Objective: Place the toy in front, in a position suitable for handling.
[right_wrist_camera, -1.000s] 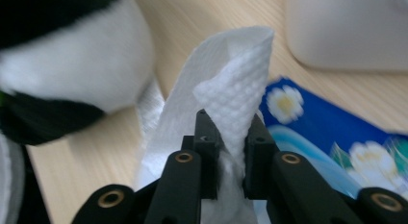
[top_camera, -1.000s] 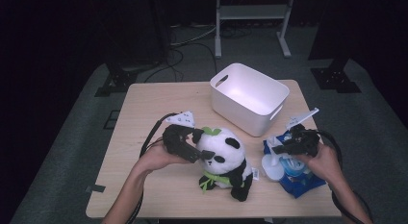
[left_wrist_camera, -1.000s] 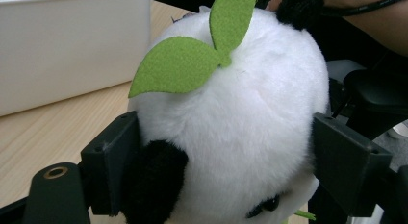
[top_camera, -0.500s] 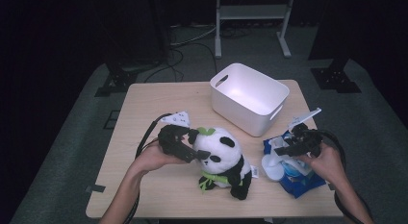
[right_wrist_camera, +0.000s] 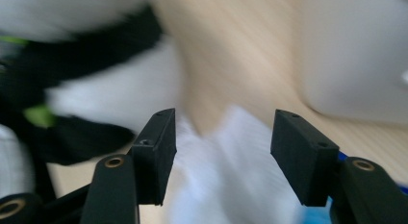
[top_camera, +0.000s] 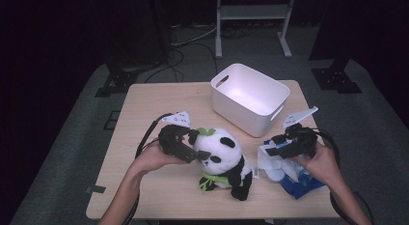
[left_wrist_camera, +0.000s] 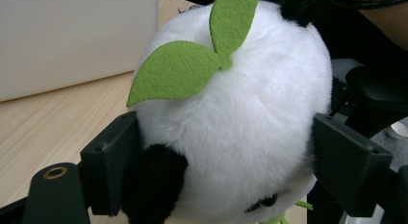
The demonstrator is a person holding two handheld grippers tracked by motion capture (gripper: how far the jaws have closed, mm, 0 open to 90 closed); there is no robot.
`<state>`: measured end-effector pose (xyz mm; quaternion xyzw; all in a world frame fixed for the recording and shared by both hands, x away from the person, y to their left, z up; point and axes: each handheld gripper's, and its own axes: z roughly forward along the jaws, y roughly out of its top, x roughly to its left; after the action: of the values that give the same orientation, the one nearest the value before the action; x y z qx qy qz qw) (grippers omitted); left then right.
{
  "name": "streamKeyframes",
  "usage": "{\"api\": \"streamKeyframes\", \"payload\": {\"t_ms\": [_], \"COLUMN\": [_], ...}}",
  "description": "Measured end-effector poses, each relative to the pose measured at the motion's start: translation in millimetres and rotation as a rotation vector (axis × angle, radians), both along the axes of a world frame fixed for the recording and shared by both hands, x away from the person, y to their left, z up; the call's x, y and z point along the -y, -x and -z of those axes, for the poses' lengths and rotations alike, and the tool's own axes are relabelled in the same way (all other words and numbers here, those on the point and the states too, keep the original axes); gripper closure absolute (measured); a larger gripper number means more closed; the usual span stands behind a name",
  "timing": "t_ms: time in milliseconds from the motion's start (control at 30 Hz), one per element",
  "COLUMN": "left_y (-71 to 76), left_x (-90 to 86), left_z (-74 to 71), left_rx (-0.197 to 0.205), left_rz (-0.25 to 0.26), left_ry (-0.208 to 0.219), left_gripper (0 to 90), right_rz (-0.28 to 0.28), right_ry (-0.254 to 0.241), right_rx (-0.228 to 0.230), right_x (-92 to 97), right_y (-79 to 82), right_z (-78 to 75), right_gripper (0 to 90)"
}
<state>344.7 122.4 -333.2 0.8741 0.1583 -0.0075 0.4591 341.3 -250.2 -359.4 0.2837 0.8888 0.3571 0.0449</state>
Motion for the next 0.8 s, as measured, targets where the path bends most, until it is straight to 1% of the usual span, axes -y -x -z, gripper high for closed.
{"api": "streamKeyframes", "payload": {"t_ms": [67, 133, 200, 233, 333, 433, 467, 533, 600, 633, 700, 767, 800], "left_y": [-0.8, -1.0, -1.2, -1.4, -1.8, -1.8, -1.7, -1.1, -1.7, -1.6, -1.9, -1.4, -1.1], "left_x": [0.1, 0.3, 0.4, 0.4, 0.3, -0.3, -0.6, -1.3, -3.3, -4.3, -6.4, -7.8, -9.0], "left_z": [0.0, 0.0, -0.3, -0.5, -0.6, -0.3, -0.1, 0.2, 0.9, 1.8, 3.4, 5.3, 6.2], "left_rx": [-0.002, -0.002, -0.002, -0.002, -0.004, -0.007, -0.01, -0.004, -0.005, -0.008, -0.01, -0.003, -0.005], "left_rz": [-0.001, 0.0, 0.0, 0.001, 0.001, -0.002, -0.003, -0.003, -0.005, -0.009, -0.011, -0.018, -0.025], "left_ry": [0.001, 0.001, -0.001, -0.004, -0.005, -0.002, -0.003, -0.013, -0.017, -0.015, -0.02, -0.03, -0.027], "left_gripper": [16.7, 16.7, 16.7, 16.7, 16.6, 16.6, 16.6, 16.7, 16.7, 16.7, 16.7, 16.6, 16.6], "right_rz": [-0.077, -0.139, -0.186, -0.203, -0.229, -0.247, -0.255, -0.264, -0.256, -0.256, -0.245, -0.247, -0.248], "right_ry": [-0.047, -0.063, -0.077, -0.076, -0.088, -0.091, -0.082, -0.051, -0.052, -0.045, -0.038, -0.035, -0.037], "right_rx": [-0.016, -0.025, -0.033, -0.033, -0.048, -0.042, -0.044, -0.035, -0.046, -0.047, -0.064, -0.084, -0.079], "right_x": [-14.6, -30.0, -43.3, -48.9, -61.7, -71.5, -75.3, -83.5, -88.6, -90.4, -93.9, -97.9, -99.3], "right_y": [5.6, 9.8, 12.3, 13.1, 13.9, 13.1, 12.7, 11.5, 9.4, 8.1, 5.5, 2.4, 1.3], "right_z": [-0.9, -0.5, 1.4, 2.5, 6.5, 10.7, 12.5, 16.8, 19.5, 20.8, 23.7, 29.5, 31.9], "right_gripper": [36.6, 34.5, 33.7, 33.0, 30.5, 27.8, 26.7, 24.4, 22.8, 22.9, 23.3, 28.7, 33.2]}}
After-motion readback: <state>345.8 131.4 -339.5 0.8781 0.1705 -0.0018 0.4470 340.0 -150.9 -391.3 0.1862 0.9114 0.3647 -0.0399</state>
